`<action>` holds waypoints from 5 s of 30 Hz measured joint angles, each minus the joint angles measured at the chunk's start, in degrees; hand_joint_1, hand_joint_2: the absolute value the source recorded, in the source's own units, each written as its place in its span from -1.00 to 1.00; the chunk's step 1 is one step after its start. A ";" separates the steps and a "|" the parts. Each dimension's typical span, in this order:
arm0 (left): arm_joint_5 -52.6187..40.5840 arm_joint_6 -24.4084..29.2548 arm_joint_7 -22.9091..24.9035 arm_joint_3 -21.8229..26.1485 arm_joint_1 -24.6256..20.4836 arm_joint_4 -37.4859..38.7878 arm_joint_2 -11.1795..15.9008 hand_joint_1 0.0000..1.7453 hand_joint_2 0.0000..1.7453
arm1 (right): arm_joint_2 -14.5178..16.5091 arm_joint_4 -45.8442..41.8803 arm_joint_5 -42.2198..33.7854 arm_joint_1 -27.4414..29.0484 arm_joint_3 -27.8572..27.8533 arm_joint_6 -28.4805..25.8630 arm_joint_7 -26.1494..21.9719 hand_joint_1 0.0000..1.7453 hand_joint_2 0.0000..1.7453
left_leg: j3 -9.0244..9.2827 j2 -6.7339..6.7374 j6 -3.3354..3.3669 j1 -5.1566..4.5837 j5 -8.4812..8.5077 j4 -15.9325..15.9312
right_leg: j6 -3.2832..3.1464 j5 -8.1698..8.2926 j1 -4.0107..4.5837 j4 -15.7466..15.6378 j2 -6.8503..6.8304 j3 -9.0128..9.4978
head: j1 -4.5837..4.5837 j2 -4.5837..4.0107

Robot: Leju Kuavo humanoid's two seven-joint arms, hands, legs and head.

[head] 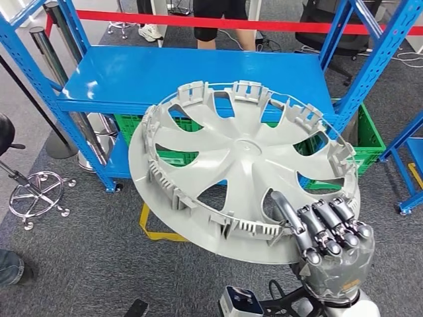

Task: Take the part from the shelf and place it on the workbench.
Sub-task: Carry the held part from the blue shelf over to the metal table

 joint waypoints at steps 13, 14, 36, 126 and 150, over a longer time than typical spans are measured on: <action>-0.13 -1.08 -0.63 0.04 0.17 0.00 -0.27 -1.00 -1.00 | 0.86 -2.82 0.02 2.02 -1.48 0.01 0.22 1.00 1.00 | -7.60 0.02 -2.53 -0.08 1.55 4.91 | -2.12 2.41 0.28 -10.40 -0.24 10.97 | -0.13 0.00; -0.37 -1.08 -0.49 0.03 0.22 0.00 -0.28 -1.00 -1.00 | 0.94 -3.04 0.02 2.23 -1.56 0.02 0.37 1.00 1.00 | -7.99 -0.03 -2.90 0.08 -1.37 7.15 | -2.43 3.00 0.19 -10.41 -0.35 10.51 | -0.28 0.00; -2.51 0.81 0.33 -0.40 -0.10 0.00 -0.82 -1.00 -1.00 | 1.44 -4.90 0.03 4.14 -1.66 0.02 3.19 1.00 1.00 | -5.16 0.33 -0.16 -0.36 3.46 1.57 | -0.48 2.90 0.13 4.11 -0.09 5.28 | -0.21 0.00; -1.93 -1.04 -2.17 -0.38 0.38 0.04 -1.13 -1.00 -1.00 | -1.10 -5.15 0.05 0.95 0.00 0.02 7.40 1.00 1.00 | -1.28 0.03 0.38 -0.30 0.70 1.04 | 0.41 -0.61 0.20 5.73 -0.02 0.20 | -1.03 -0.01; -0.87 -0.99 -1.79 -0.08 0.61 0.23 -1.15 -1.00 -1.00 | -2.52 -5.14 0.06 0.19 0.97 0.02 8.74 1.00 1.00 | -1.93 -0.42 -2.05 0.08 -0.07 2.26 | -1.61 5.60 0.30 -8.92 -0.03 6.35 | -1.43 -0.01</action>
